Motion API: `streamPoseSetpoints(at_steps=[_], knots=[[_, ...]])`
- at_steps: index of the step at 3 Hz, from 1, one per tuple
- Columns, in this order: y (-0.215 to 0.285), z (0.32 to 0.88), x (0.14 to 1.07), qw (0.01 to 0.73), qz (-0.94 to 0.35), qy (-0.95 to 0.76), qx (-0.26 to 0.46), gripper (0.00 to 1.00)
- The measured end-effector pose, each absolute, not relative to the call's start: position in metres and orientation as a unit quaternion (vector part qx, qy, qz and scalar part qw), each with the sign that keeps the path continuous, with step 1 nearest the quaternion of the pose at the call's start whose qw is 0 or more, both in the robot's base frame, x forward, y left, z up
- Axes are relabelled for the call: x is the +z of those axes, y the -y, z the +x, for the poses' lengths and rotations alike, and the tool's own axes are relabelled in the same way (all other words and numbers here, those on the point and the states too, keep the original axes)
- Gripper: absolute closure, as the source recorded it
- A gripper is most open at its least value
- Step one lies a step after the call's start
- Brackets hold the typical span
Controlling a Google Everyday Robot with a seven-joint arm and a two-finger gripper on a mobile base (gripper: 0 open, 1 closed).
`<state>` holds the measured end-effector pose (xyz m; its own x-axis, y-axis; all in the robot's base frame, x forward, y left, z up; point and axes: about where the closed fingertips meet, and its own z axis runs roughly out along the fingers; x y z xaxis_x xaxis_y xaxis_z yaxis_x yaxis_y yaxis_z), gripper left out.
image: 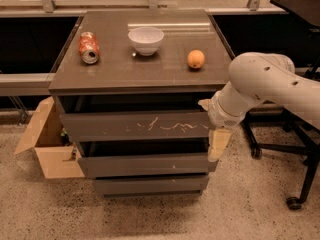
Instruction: Open top drawer
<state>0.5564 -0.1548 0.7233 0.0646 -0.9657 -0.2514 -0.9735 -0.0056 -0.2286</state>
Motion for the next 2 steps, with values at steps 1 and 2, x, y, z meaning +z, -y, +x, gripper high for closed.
streamPoseSetpoints(at_steps=[1, 2], knots=[[0.155, 0.556, 0.723, 0.172, -0.709, -0.684, 0.011, 0.0], [0.151, 0.566, 0.712, 0.175, -0.714, -0.678, 0.002, 0.0]])
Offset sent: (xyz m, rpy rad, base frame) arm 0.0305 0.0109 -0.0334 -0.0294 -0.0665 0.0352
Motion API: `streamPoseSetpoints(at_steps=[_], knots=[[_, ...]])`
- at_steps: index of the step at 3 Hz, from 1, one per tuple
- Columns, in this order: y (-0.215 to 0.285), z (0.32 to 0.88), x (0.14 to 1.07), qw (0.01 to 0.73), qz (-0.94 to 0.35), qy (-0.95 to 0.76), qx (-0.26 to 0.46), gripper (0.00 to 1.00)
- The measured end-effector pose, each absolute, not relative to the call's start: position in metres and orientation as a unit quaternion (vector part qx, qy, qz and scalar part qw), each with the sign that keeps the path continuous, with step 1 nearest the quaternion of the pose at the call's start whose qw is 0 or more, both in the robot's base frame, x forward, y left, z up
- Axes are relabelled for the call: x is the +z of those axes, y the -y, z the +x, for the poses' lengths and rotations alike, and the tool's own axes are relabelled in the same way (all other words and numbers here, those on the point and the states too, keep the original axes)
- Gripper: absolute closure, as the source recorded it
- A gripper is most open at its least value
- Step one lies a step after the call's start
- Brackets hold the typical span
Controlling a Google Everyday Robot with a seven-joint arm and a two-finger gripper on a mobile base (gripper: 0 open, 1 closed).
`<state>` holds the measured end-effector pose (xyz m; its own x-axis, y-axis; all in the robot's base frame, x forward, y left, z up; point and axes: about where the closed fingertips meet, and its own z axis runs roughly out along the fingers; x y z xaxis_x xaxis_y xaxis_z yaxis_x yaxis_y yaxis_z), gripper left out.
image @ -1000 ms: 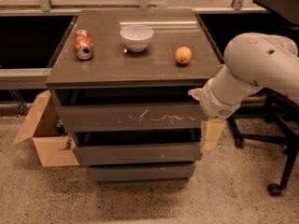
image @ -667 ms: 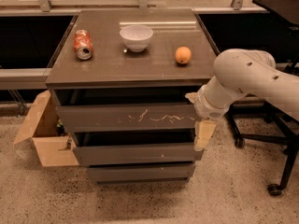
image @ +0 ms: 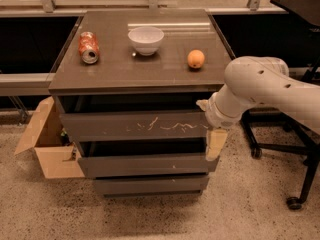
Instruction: Open top drawer
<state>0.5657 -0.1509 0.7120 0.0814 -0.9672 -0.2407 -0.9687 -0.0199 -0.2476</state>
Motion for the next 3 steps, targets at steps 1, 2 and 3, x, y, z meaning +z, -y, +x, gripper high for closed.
streamPoseSetpoints(at_steps=[1, 2, 3], knots=[[0.148, 0.579, 0.696, 0.182, -0.719, -0.671, -0.007, 0.0], [0.145, 0.59, 0.687, 0.192, -0.722, -0.665, -0.01, 0.0], [0.14, 0.601, 0.676, 0.196, -0.727, -0.658, -0.002, 0.0]])
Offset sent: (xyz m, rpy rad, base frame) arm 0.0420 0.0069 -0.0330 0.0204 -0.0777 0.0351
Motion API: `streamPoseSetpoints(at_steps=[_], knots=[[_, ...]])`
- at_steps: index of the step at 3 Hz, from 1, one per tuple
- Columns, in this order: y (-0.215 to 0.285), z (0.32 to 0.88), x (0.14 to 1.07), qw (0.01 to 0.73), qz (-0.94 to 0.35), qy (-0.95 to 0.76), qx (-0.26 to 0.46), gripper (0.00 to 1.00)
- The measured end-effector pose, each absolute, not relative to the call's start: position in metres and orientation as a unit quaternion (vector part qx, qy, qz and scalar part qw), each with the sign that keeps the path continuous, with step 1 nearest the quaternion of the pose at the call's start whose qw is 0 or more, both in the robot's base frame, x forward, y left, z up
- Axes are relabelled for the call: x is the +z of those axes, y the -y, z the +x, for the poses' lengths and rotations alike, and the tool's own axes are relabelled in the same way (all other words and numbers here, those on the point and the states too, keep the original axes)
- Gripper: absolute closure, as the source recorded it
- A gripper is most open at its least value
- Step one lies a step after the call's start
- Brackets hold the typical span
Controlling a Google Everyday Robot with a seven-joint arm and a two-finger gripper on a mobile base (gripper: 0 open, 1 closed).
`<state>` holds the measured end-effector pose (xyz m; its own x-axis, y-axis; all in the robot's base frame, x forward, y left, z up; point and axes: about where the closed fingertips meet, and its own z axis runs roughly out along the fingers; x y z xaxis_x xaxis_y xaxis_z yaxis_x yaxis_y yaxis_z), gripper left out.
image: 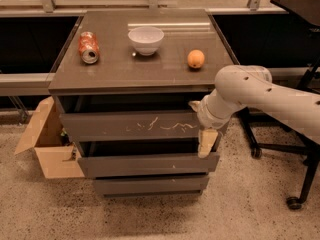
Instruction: Open top drawer
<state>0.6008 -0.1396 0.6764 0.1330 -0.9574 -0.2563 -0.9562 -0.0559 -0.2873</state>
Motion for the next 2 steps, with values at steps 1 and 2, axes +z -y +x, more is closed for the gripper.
streamPoseSetpoints(at_steps=[1, 2], knots=[[0.1356, 0.6099, 0.667, 0.199, -0.729, -0.655, 0.013, 0.0], [0.1324, 0.6128, 0.6625, 0.203, -0.731, -0.651, 0.031, 0.27]])
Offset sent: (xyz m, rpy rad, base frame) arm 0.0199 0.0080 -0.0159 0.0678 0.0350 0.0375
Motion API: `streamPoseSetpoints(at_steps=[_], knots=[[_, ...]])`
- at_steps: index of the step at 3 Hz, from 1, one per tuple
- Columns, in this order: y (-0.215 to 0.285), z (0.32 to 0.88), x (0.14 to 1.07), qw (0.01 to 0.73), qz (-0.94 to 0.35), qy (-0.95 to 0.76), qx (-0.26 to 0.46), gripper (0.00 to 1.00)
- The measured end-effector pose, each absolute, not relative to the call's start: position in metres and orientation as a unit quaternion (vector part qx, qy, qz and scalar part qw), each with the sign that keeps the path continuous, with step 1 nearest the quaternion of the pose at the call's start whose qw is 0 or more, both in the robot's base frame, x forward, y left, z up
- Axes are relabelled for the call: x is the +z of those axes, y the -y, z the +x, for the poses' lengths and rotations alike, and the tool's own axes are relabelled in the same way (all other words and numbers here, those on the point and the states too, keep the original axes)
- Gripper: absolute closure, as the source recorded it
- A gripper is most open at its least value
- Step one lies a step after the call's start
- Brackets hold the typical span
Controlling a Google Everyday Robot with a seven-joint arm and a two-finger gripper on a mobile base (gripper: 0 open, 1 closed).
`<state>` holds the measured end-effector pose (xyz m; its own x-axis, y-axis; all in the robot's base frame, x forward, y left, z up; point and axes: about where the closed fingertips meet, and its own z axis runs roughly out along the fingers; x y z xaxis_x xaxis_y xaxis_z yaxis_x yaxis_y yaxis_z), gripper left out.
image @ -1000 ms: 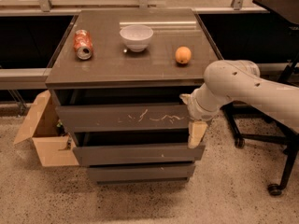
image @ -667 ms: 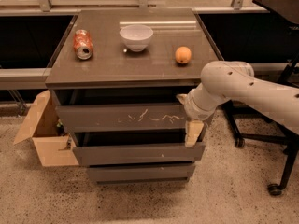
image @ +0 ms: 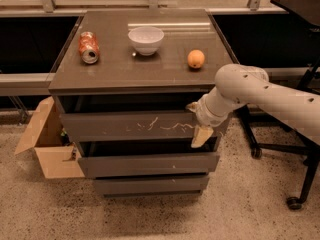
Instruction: Open top drawer
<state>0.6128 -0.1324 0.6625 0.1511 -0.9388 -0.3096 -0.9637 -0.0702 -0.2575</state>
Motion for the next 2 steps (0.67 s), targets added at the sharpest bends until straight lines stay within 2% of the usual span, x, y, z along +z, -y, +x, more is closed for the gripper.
streamPoseSetpoints(at_steps=[2], knots=[[0.1305, 0.6042, 0.669, 0.209, -0.733, -0.646, 0.047, 0.73]])
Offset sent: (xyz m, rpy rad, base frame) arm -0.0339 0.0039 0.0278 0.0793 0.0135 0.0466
